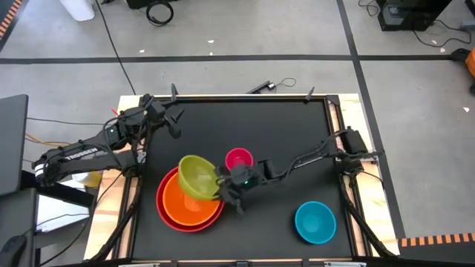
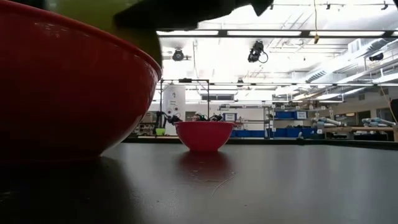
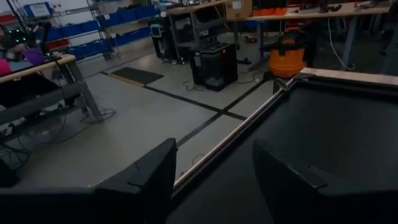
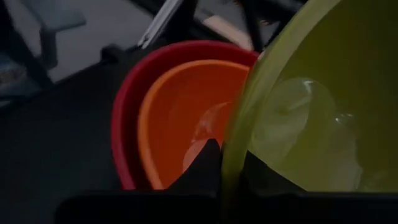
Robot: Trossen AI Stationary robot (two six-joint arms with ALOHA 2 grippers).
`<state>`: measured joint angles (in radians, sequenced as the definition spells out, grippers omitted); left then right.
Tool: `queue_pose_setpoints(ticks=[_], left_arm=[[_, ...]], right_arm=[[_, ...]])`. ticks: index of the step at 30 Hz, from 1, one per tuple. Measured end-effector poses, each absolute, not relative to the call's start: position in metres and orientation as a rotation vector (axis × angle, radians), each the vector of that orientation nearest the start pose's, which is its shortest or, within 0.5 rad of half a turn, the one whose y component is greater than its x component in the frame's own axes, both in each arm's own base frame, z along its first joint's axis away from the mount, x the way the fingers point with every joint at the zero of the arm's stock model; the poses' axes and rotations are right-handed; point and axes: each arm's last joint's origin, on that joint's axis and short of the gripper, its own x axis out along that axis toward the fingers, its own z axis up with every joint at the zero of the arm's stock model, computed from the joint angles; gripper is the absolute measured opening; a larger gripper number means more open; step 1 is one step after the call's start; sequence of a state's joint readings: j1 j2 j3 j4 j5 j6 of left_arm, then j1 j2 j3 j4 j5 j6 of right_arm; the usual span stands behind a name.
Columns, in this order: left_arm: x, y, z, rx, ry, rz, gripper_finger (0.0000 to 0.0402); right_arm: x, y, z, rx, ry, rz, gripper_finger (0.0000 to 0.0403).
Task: Nest bowls inside each other
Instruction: Stack the green bowl on top of the orange bowl, then stack the blue bowl on top of the green bowl
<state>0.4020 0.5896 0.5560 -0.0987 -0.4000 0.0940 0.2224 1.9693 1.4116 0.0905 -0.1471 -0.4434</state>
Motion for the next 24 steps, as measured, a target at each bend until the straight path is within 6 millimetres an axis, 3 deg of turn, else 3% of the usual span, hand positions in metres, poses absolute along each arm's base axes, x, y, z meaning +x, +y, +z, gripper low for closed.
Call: queue_pose_setpoints(ticks=[4,10,13,17,24], left_arm=[[0.126,0.066,0.291,0.092,0.154,0.795,0.0215],[0.125,0.066,0.290,0.094,0.176,0.793,0.0215],[0.125,0.065,0.286,0.073,0.211,0.789,0.0215],[0.124,0.063,0.278,0.038,0.276,0.777,0.0215],[0.124,0.061,0.273,-0.060,0.296,0.766,0.0215]], right_arm=[[0.449,0.116,0.224,-0.489,0.435,0.475,0.0046],[0.450,0.119,0.248,-0.429,0.564,0.453,0.0160],[0.444,0.114,0.263,-0.372,0.623,0.321,0.0207],[0.422,0.102,0.291,-0.327,0.693,0.037,0.0236],[0.369,0.080,0.318,-0.174,0.894,-0.332,0.0227]])
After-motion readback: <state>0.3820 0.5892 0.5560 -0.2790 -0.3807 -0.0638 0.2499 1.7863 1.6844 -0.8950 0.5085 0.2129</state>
